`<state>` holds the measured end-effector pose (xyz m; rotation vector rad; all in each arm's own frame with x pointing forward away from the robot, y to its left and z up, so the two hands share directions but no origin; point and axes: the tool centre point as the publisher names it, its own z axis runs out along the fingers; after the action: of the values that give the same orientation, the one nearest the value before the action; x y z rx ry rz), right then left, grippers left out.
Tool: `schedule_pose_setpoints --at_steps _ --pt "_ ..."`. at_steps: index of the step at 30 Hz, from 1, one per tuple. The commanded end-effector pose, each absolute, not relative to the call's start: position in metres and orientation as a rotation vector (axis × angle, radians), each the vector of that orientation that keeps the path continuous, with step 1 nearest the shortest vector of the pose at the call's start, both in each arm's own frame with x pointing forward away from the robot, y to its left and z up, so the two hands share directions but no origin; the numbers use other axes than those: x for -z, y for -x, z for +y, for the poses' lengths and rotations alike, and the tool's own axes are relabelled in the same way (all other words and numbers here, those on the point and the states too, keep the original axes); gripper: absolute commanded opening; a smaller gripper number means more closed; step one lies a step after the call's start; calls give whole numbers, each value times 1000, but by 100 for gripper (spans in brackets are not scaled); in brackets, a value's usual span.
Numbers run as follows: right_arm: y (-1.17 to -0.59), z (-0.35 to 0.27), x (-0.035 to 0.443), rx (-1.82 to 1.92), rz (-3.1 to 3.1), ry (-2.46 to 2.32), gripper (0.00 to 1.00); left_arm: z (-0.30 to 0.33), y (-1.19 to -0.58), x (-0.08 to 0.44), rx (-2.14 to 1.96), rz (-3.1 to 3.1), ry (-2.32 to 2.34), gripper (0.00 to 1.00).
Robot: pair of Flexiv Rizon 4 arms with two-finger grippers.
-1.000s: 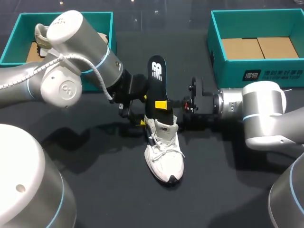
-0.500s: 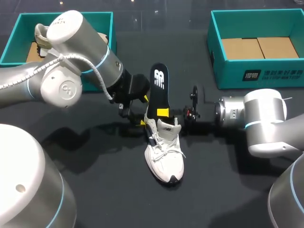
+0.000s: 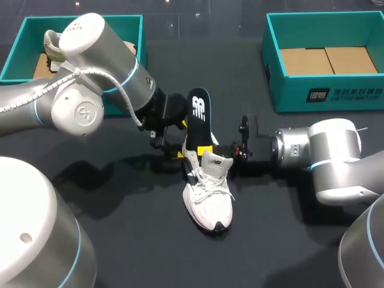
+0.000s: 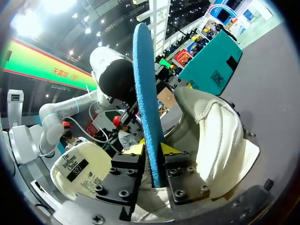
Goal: Take the shoe out of the shoebox, open the shoe tongue, remove and reinsert the insole, then place the shoe into the shoebox
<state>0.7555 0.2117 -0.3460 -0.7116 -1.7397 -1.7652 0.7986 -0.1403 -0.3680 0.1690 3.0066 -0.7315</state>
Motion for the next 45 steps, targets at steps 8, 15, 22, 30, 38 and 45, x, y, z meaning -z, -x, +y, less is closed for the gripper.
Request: schedule_pose_setpoints --at_steps 8,15,22,30,38,45 --pt "-758 215 339 1757 -1785 652 40 -141 -799 368 728 3006 -169 100" --pt "-760 216 330 1763 -1814 636 39 -141 -799 368 728 3006 -169 100" --pt "-771 215 327 1764 -1818 669 41 -141 -799 368 728 3006 -169 100" --pt "-785 216 326 1734 -1796 670 44 -141 -799 368 728 3006 -169 100" --pt "-798 220 324 1715 -1778 679 39 -141 -799 368 728 3006 -169 100" --pt "-800 222 323 1711 -1777 724 0 -141 -799 368 728 3006 -169 100"
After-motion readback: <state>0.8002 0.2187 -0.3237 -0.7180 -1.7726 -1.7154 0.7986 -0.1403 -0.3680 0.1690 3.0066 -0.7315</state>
